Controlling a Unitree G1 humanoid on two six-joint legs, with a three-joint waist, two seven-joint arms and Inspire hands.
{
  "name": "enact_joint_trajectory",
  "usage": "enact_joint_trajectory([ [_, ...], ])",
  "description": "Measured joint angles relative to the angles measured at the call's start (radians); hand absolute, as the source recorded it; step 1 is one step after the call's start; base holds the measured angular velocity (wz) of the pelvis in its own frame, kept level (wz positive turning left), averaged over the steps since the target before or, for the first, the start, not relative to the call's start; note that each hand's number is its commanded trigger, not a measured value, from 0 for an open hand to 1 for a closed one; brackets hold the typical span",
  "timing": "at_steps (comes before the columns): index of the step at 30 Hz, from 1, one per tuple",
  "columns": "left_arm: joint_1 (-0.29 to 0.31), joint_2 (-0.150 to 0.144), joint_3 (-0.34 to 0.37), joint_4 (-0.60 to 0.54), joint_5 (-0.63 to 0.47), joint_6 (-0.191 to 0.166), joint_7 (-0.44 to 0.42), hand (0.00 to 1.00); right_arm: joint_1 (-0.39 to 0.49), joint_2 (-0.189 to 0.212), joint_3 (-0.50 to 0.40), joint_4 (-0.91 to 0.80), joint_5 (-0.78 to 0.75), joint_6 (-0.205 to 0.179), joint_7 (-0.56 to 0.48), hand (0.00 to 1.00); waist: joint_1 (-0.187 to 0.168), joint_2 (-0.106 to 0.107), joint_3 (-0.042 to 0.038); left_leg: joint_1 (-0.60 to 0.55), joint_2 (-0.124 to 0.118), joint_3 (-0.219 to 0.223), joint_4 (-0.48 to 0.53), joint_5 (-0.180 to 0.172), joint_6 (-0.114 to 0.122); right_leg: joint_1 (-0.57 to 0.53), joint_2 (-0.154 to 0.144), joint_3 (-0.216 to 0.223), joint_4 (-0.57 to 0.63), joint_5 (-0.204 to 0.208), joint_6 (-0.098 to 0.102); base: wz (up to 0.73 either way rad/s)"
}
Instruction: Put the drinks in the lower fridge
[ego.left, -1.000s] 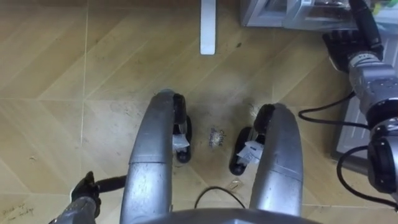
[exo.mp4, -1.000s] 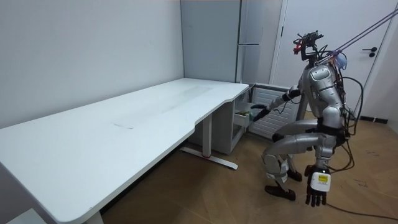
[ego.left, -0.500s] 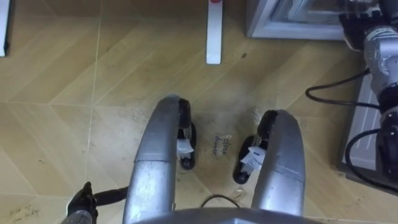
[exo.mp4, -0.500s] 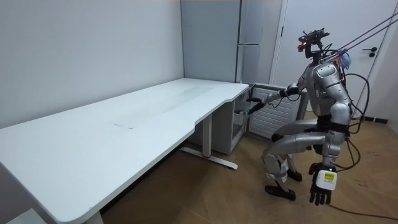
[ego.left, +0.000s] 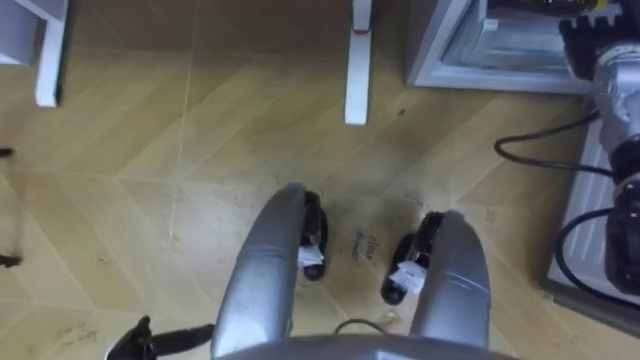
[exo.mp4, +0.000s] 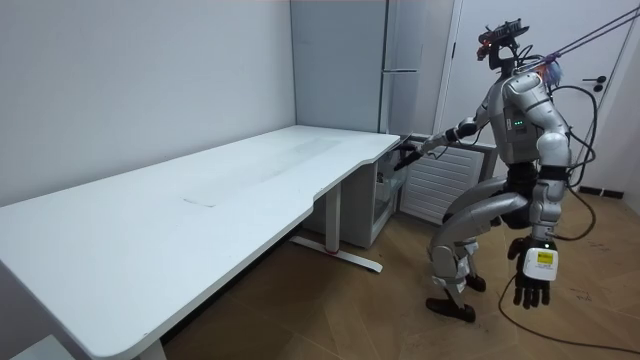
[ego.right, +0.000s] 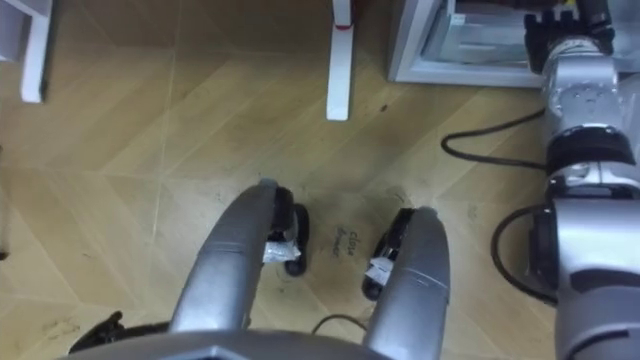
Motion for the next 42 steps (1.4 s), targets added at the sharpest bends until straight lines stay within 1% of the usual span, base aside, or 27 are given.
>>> enact_joint_trajectory([
  [3, 0.0, -0.001, 0.038, 0.001, 0.015, 0.0, -0.02, 0.0, 0.001, 0.005, -0.007, 0.007, 0.019, 0.001, 0.002, 0.0, 0.008, 0.001, 0.001, 0.034, -0.006, 0.002, -0.029, 0.004, -0.006, 0.036, -0.001, -0.008, -0.024, 0.0, 0.0, 0.04],
  [4, 0.0, -0.001, 0.039, 0.001, 0.019, 0.0, -0.027, 0.0, 0.001, 0.005, -0.01, 0.007, 0.026, 0.001, 0.005, 0.0, 0.011, 0.003, 0.0014, 0.037, -0.01, 0.002, -0.034, 0.005, -0.007, 0.038, -0.002, -0.009, -0.027, 0.0, 0.0, 0.04],
  [8, 0.0, -0.001, 0.043, 0.0, 0.02, 0.003, -0.028, 0.0, 0.001, 0.005, -0.019, 0.007, 0.039, -0.002, 0.01, 0.0, 0.018, 0.01, 0.0006, 0.031, -0.009, -0.007, -0.034, 0.007, -0.009, 0.041, -0.001, -0.018, -0.032, 0.0, -0.001, 0.03],
  [10, 0.0, 0.0, 0.05, 0.0, 0.02, 0.002, -0.029, 0.0, 0.001, 0.005, -0.026, 0.007, 0.052, -0.011, 0.018, 0.0, 0.018, 0.01, 0.0005, 0.021, -0.011, -0.017, -0.034, 0.011, -0.011, 0.037, -0.003, -0.023, -0.033, 0.0, -0.001, 0.11],
  [12, 0.001, 0.0, 0.058, 0.001, 0.02, 0.002, -0.029, 0.0, 0.001, 0.005, -0.048, 0.007, 0.064, -0.024, 0.023, 0.0, 0.025, 0.01, 0.0006, 0.006, -0.013, -0.025, -0.033, 0.017, -0.011, 0.031, -0.004, -0.034, -0.034, 0.001, -0.003, 0.13],
  [14, 0.001, 0.0, 0.059, 0.002, 0.02, 0.002, -0.029, 0.0, 0.001, 0.005, -0.05, 0.007, 0.069, -0.039, 0.029, 0.0, 0.032, 0.01, 0.0007, 0.001, -0.013, -0.027, -0.033, 0.019, -0.01, 0.028, -0.004, -0.037, -0.034, 0.002, -0.004, 0.06],
  [15, 0.001, 0.0, 0.059, 0.003, 0.02, 0.003, -0.03, 0.0, 0.001, 0.005, -0.056, 0.007, 0.071, -0.04, 0.029, 0.0, 0.037, 0.01, 0.0007, 0.001, -0.013, -0.028, -0.034, 0.019, -0.01, 0.028, -0.005, -0.037, -0.035, 0.002, -0.004, 0.0],
  [19, 0.001, 0.0, 0.06, 0.002, 0.031, 0.003, -0.035, 0.0, 0.001, 0.005, -0.056, 0.008, 0.071, -0.038, 0.031, 0.0, 0.037, 0.01, 0.0007, 0.003, -0.013, -0.029, -0.037, 0.02, -0.011, 0.03, -0.007, -0.039, -0.039, 0.002, -0.004, 0.0],
  [20, 0.001, 0.0, 0.06, 0.0, 0.041, 0.003, -0.04, 0.0, 0.001, 0.005, -0.056, 0.016, 0.071, -0.037, 0.042, 0.0, 0.037, 0.01, 0.0009, 0.004, -0.013, -0.031, -0.041, 0.022, -0.013, 0.034, -0.006, -0.043, -0.046, 0.004, -0.006, 0.0],
  [23, 0.0, 0.001, 0.071, 0.002, 0.073, 0.004, -0.064, 0.0, 0.001, 0.005, -0.056, 0.087, 0.05, -0.034, 0.141, 0.0, 0.041, 0.009, 0.0029, 0.016, -0.012, -0.038, -0.064, 0.031, -0.014, 0.051, 0.007, -0.056, -0.075, 0.014, -0.005, 0.0],
  [25, -0.002, 0.001, 0.071, 0.008, 0.079, 0.011, -0.073, 0.0, 0.001, -0.001, -0.056, 0.168, 0.0, -0.032, 0.209, 0.0, 0.045, 0.005, 0.0075, 0.054, -0.013, -0.039, -0.098, 0.036, -0.016, 0.089, 0.009, -0.065, -0.109, 0.021, -0.002, 0.0],
  [26, -0.006, 0.001, 0.071, 0.01, 0.079, 0.013, -0.073, 0.0, 0.001, -0.002, -0.055, 0.187, -0.01, -0.031, 0.22, 0.0, 0.044, 0.005, 0.0084, 0.064, -0.013, -0.041, -0.107, 0.038, -0.016, 0.102, 0.008, -0.069, -0.119, 0.022, -0.002, 0.05],
  [28, -0.038, 0.002, 0.071, 0.04, 0.066, 0.018, -0.074, 0.0, 0.014, -0.002, -0.053, 0.239, -0.024, -0.01, 0.254, 0.0, 0.044, 0.005, 0.0106, 0.105, -0.014, -0.053, -0.139, 0.041, -0.021, 0.152, 0.014, -0.088, -0.159, 0.026, 0.0, 0.09],
  [31, -0.054, 0.001, 0.071, 0.041, 0.067, 0.019, -0.075, 0.0, 0.038, -0.003, -0.052, 0.243, -0.068, 0.012, 0.281, 0.0, 0.038, -0.001, 0.0143, 0.14, -0.017, -0.052, -0.182, 0.049, -0.025, 0.185, 0.015, -0.091, -0.199, 0.035, 0.003, 0.01],
  [33, -0.059, -0.001, 0.081, 0.042, 0.074, 0.019, -0.079, 0.0, 0.089, -0.003, -0.05, 0.26, -0.107, 0.036, 0.35, 0.0, 0.025, -0.005, 0.0158, 0.197, -0.024, -0.055, -0.236, 0.057, -0.028, 0.242, 0.02, -0.101, -0.252, 0.044, 0.01, 0.06],
  [35, -0.065, -0.002, 0.112, 0.049, 0.073, 0.022, -0.099, 0.0, 0.111, -0.004, -0.048, 0.3, -0.138, 0.051, 0.405, 0.0, 0.014, -0.005, 0.0157, 0.232, -0.03, -0.063, -0.267, 0.06, -0.031, 0.287, 0.032, -0.112, -0.292, 0.049, 0.015, 0.08],
  [37, -0.085, -0.003, 0.139, 0.072, 0.067, 0.022, -0.114, 0.0, 0.132, -0.004, -0.048, 0.328, -0.167, 0.058, 0.452, 0.0, 0.008, -0.007, 0.0148, 0.257, -0.027, -0.07, -0.289, 0.062, -0.033, 0.319, 0.038, -0.118, -0.326, 0.055, 0.017, 0.05],
  [38, -0.099, -0.004, 0.148, 0.084, 0.065, 0.023, -0.115, 0.0, 0.154, -0.004, -0.048, 0.333, -0.178, 0.065, 0.476, 0.0, 0.007, -0.009, 0.0147, 0.275, -0.025, -0.071, -0.299, 0.062, -0.033, 0.341, 0.046, -0.124, -0.343, 0.058, 0.021, 0.0],
  [41, -0.116, -0.004, 0.15, 0.087, 0.046, 0.021, -0.117, 0.0, 0.193, -0.004, -0.038, 0.356, -0.213, 0.089, 0.538, 0.0, -0.013, -0.009, 0.0139, 0.313, -0.023, -0.076, -0.332, 0.062, -0.033, 0.388, 0.051, -0.141, -0.388, 0.067, 0.029, 0.04],
  [42, -0.13, -0.004, 0.15, 0.096, 0.046, 0.021, -0.116, 0.0, 0.223, -0.005, -0.022, 0.359, -0.222, 0.097, 0.558, 0.0, -0.015, -0.013, 0.0128, 0.332, -0.023, -0.077, -0.35, 0.063, -0.033, 0.407, 0.056, -0.14, -0.407, 0.072, 0.033, 0.0],
])
